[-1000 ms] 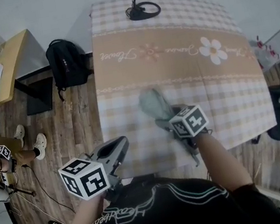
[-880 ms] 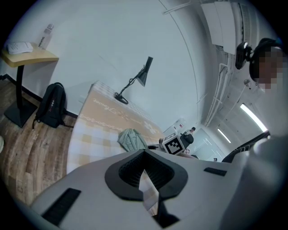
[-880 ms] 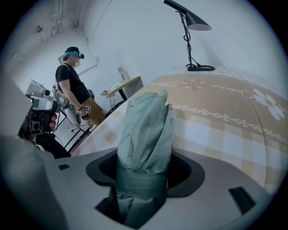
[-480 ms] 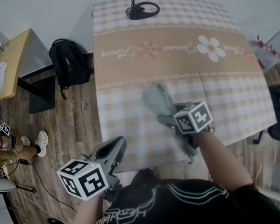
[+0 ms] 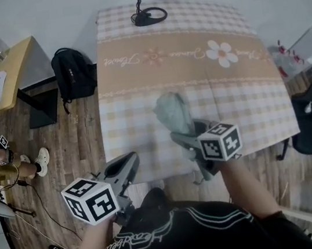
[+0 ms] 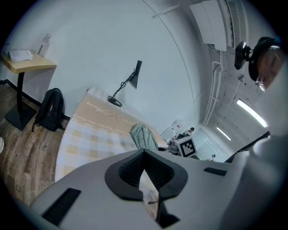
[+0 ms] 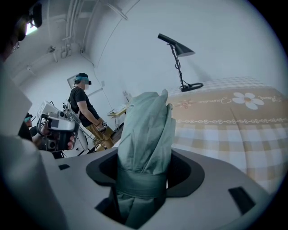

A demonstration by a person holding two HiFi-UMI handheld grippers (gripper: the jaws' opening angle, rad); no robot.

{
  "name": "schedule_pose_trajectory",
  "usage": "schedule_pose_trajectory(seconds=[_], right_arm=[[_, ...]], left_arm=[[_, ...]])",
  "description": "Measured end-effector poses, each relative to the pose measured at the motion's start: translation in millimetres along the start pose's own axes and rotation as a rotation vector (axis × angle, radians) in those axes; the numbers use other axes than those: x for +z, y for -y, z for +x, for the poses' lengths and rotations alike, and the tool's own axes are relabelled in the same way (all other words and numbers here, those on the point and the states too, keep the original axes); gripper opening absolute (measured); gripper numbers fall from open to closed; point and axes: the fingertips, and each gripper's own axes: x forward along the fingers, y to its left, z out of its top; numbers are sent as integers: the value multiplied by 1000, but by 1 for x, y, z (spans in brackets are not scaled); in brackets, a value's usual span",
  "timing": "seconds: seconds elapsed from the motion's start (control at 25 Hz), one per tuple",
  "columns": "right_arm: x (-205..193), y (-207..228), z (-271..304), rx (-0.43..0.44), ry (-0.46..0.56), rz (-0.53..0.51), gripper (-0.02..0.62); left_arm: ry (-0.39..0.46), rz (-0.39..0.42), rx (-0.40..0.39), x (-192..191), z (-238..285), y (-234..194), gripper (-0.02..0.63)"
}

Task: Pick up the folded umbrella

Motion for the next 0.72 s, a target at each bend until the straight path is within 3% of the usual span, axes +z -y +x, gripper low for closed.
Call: schedule_pose_trajectory(seconds=[0.32, 0.72], right_arm=[[14, -45, -73, 70, 179, -17, 287], [19, -97, -166, 160, 365, -122, 287]], left_arm=[[33, 61, -24, -12, -5, 48, -3], [86, 108, -62, -24, -23, 113, -3]])
